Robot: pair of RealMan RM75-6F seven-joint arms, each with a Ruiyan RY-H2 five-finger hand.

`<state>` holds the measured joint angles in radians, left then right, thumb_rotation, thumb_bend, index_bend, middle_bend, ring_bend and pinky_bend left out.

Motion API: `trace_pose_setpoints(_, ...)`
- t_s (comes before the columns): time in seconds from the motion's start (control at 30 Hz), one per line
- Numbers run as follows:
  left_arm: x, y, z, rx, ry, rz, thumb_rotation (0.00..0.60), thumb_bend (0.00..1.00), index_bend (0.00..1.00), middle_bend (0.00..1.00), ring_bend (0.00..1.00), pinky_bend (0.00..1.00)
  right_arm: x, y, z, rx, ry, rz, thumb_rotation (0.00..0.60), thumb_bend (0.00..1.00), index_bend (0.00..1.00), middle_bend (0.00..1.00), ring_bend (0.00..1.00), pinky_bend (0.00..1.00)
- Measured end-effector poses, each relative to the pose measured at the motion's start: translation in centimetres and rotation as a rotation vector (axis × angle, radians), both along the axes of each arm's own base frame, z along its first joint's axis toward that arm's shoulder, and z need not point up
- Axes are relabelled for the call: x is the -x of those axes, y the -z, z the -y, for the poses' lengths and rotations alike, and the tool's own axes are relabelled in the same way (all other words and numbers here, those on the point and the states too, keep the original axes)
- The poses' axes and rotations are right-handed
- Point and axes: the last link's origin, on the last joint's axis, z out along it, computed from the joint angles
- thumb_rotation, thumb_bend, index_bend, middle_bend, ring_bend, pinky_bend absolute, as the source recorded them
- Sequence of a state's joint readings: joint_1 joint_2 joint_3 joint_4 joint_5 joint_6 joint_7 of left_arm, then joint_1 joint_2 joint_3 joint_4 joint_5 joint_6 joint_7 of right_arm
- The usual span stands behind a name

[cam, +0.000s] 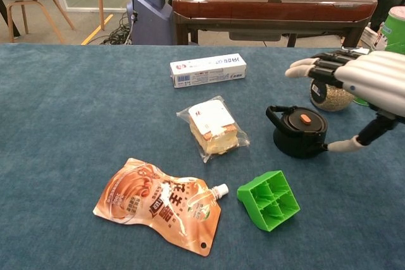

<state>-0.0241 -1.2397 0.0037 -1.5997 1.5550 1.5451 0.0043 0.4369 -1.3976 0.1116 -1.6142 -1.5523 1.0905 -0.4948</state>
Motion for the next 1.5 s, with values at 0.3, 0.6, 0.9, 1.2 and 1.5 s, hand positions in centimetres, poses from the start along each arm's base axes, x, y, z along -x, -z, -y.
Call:
trace_pose_setpoints(0.3, 0.5, -0.3, 0.1, -0.008, -0.005, 0.006, 0.600, 0.25, 0.09, 0.09, 0.12, 0.00, -1.9, 3.2, 3.0, -0.009, -0.006, -0.023, 0.600, 0.00, 0.00, 0.07, 0.00, 0.03)
trace_pose_setpoints(0.6, 0.8, -0.4, 0.2, -0.014, -0.010, 0.012, 0.600, 0.25, 0.09, 0.09, 0.12, 0.00, -2.8, 4.8, 6.0, 0.035, 0.043, -0.023, 0.600, 0.13, 0.00, 0.07, 0.00, 0.03)
trace_pose_setpoints(0.9, 1.0, -0.3, 0.1, -0.011, -0.018, 0.012, 0.600, 0.25, 0.09, 0.09, 0.12, 0.00, -3.0, 5.0, 8.4, 0.092, 0.104, 0.008, 0.600, 0.27, 0.00, 0.11, 0.00, 0.03)
trace_pose_setpoints(1.2, 1.1, -0.4, 0.2, -0.013, -0.022, 0.011, 0.600, 0.25, 0.09, 0.09, 0.12, 0.00, -3.7, 4.1, 7.6, -0.002, 0.146, 0.081, 0.600, 0.27, 0.00, 0.16, 0.00, 0.03)
trace_pose_setpoints(1.5, 1.3, -0.5, 0.2, -0.016, -0.033, 0.007, 0.600, 0.25, 0.09, 0.09, 0.12, 0.00, -4.3, 4.3, 7.9, -0.095, 0.180, 0.080, 0.600, 0.11, 0.00, 0.24, 0.00, 0.03)
